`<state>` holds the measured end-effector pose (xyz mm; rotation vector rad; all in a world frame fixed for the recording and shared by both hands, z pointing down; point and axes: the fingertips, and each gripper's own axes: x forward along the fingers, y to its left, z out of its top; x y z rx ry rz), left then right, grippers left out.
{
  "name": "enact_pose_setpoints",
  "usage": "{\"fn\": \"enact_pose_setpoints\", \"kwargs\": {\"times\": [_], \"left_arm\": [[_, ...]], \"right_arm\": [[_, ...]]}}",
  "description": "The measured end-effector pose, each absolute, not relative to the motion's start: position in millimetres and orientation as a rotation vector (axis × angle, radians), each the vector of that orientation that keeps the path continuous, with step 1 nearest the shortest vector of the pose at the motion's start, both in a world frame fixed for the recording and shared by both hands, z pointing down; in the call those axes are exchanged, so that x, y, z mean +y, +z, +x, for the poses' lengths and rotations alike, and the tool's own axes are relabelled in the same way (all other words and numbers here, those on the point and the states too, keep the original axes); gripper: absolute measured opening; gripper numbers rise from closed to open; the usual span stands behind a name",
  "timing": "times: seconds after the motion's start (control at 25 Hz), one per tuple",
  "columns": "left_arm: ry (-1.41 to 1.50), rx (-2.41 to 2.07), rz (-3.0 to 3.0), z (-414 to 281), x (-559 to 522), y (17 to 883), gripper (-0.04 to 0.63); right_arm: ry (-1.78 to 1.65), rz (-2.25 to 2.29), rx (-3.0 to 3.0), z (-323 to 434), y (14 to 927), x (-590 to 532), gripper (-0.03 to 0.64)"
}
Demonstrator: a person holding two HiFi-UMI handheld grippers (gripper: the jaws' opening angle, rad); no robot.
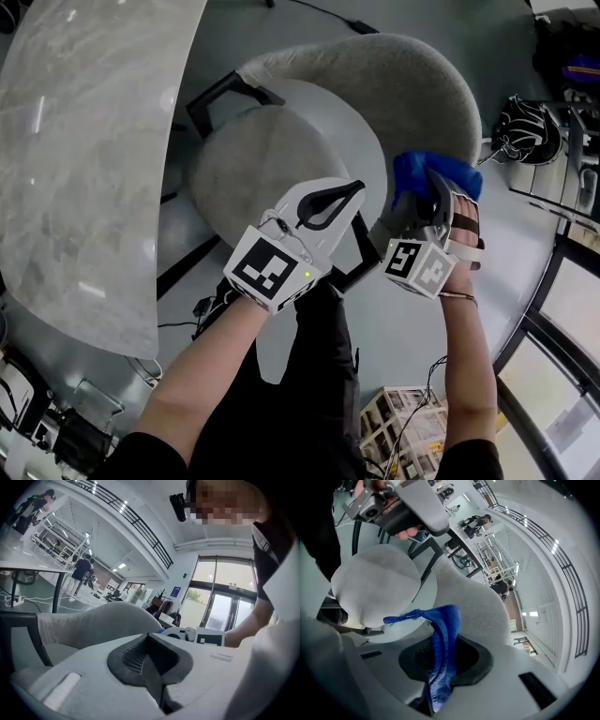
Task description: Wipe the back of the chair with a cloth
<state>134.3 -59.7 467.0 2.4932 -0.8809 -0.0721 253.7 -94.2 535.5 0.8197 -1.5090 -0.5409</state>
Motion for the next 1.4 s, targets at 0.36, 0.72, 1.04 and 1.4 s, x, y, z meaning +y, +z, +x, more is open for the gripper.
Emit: {"fn": "enact_pose_setpoints", "kwargs": {"times": [0.36,0.72,1.04,1.4], "left_arm": [[-0.105,-0.881,2.484,128,-65,495,0.008],[-0.15,-0.94,2.426,113,-72,516,0.008],[-0.175,-0.958,2.389,97,-79,538,0.008],[-0.187,-0.968,2.36,89,-76,554,0.008]], "right_arm": [[-0.582,0.444,-1.32,251,575,-81,0.061],[-0.611,-0.116,-1.131,258,627,-56,0.061],[-0.48,-0.289,-1.091,257,667,-28,0.061],[-0.336,-0.377,-1.148,249,695,14,0.061]]}}
